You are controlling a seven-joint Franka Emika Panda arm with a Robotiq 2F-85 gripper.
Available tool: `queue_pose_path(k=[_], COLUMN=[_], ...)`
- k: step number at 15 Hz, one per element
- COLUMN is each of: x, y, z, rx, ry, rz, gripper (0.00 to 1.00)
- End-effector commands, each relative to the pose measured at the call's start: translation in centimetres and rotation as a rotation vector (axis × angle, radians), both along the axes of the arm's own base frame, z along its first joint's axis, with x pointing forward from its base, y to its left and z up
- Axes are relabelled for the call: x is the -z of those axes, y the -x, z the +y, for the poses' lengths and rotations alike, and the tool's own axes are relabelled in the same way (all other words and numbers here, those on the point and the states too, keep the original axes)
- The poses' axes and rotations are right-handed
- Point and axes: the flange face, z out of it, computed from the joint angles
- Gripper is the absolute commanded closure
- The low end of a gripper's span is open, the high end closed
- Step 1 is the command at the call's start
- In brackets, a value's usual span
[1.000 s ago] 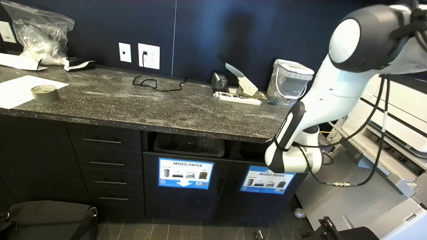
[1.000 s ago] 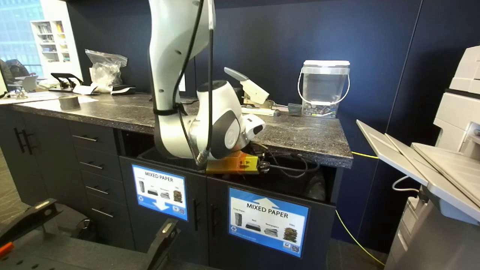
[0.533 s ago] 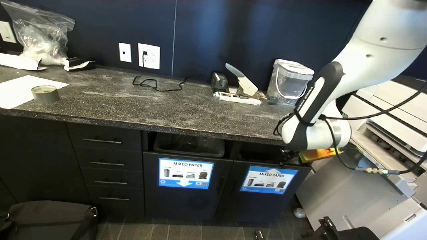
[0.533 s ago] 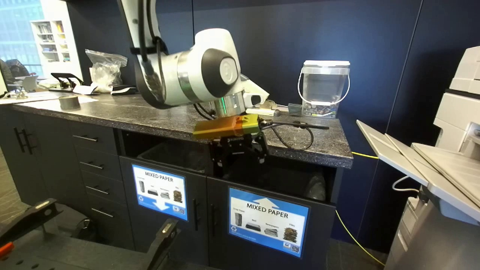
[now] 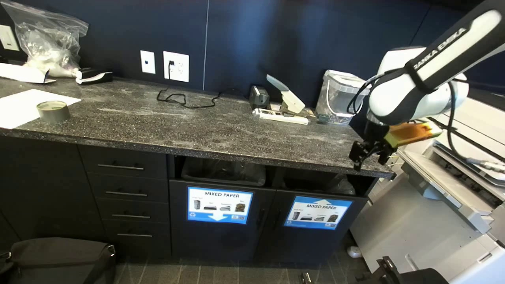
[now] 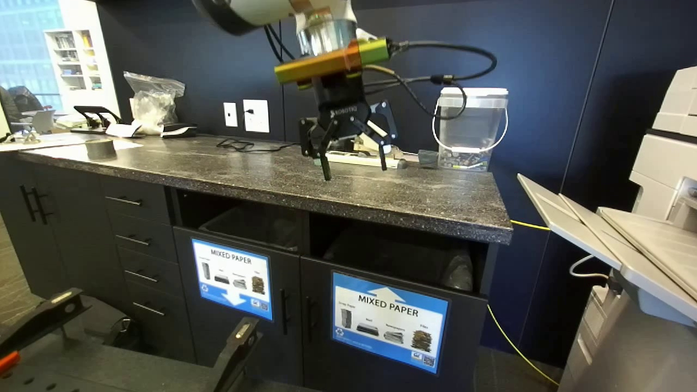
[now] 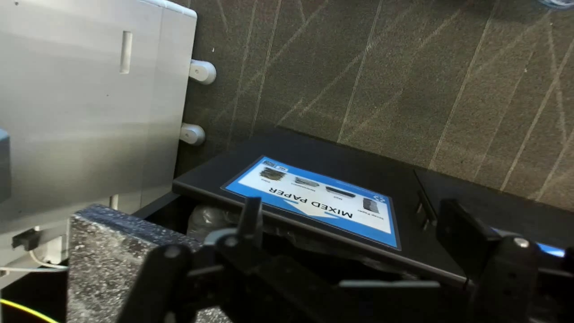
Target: Put the tissues inside the rubbish.
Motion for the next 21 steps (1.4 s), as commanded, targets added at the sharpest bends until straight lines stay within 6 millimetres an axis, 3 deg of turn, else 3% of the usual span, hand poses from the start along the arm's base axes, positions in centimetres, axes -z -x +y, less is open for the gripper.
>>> queue_pose_path(k=[1, 5, 8, 11, 15, 18, 19, 20, 21], x=[-8.7, -17.2, -22.9, -26.0, -27.8, -27.3, -26.1, -26.8, -26.2], y=[1.7, 4.5, 7.6, 9.4, 11.1, 11.7, 12.0, 11.1, 11.3], z=[1.0, 4.0, 8.6, 12.2, 13.9, 14.5, 14.9, 14.3, 14.6], rx=[0.1, 0.293, 0.268, 0.267, 0.265, 0.23, 0.198, 0.243, 0.231], ry=[0.044, 0.09, -0.036, -0.184, -0.247, -0.209, -0.181, -0.207, -0.2], rz=[-0.025, -0.037, -0.021, -0.054, -0.095, -0.077, -0.042, -0.064, -0.049], gripper=[0.0, 0.0, 0.0, 0.0, 0.0, 0.0, 0.0, 0.0, 0.0])
